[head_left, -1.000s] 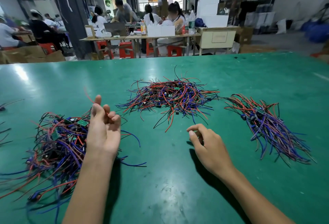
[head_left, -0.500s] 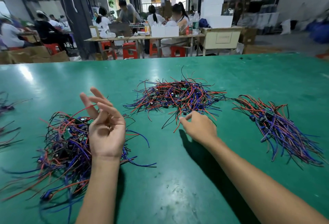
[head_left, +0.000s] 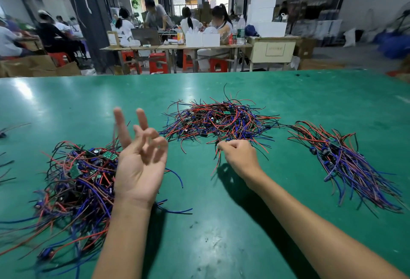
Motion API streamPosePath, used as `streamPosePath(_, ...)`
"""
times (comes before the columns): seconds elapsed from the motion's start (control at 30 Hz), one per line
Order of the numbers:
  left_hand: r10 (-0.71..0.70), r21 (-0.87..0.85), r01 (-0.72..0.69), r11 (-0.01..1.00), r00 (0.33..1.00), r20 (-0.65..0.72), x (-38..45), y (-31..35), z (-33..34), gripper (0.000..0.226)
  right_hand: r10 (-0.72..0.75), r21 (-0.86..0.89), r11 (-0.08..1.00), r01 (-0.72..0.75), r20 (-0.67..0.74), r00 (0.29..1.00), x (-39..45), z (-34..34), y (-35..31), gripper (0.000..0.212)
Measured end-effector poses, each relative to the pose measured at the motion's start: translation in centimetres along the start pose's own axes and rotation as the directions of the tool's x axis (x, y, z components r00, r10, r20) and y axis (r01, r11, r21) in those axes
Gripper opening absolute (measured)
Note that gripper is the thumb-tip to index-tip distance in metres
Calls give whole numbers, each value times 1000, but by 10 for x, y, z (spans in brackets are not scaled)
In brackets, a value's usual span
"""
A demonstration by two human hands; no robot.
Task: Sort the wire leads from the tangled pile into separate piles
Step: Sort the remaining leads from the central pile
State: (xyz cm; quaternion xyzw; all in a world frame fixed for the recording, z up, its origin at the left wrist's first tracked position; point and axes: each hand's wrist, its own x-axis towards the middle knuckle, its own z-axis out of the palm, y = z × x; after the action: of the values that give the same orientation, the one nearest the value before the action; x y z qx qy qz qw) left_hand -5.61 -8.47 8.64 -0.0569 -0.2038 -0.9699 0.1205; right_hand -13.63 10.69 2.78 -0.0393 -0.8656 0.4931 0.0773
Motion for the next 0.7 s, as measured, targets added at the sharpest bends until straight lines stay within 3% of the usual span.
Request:
streamPosePath(0.07, -39, 307, 61, 950, 996, -76, 1, -10, -1, 31, -66, 186, 980, 70, -27, 997, -20, -7, 0, 37)
streamPosePath(0.13, -110, 600, 191, 777, 979, -170, 0, -27, -3, 32, -158, 324, 933, 159, -30, 987, -45, -13, 2, 27)
streamPosePath(0.17, -162, 667, 279, 691, 959, -234, -2, -37, -4, 33, -208, 378, 904, 199, -18, 978, -57, -15, 3, 24)
streamPosePath(0.23, -267, 656, 451, 605, 891, -366, -7, -56, -4, 35, -297, 427, 868, 254, 36, 954, -80, -17, 7, 22)
streamPosePath(0.33, -395, 527, 575, 626, 816, -422, -11, -71, -5, 36, -412, 367, 867, 337, 147, 899, -105, -20, 17, 20)
streamPosePath(0.43, -475, 462, 593, 660, 805, -355, -12, -70, -7, 30, -479, 200, 875, 440, 237, 845, -117, -23, 28, 20)
streamPosePath(0.53, -476, 520, 544, 658, 836, -272, -11, -67, -7, 31, -438, 80, 898, 432, 252, 863, -119, -25, 29, 43)
streamPosePath(0.6, -484, 579, 496, 647, 854, -191, -13, -64, -5, 33, -352, 124, 934, 335, 158, 923, -116, -27, 27, 59)
streamPosePath(0.7, -439, 751, 320, 578, 898, -44, -18, -62, -4, 47, -146, 291, 948, 131, 28, 989, -100, -34, 23, 50)
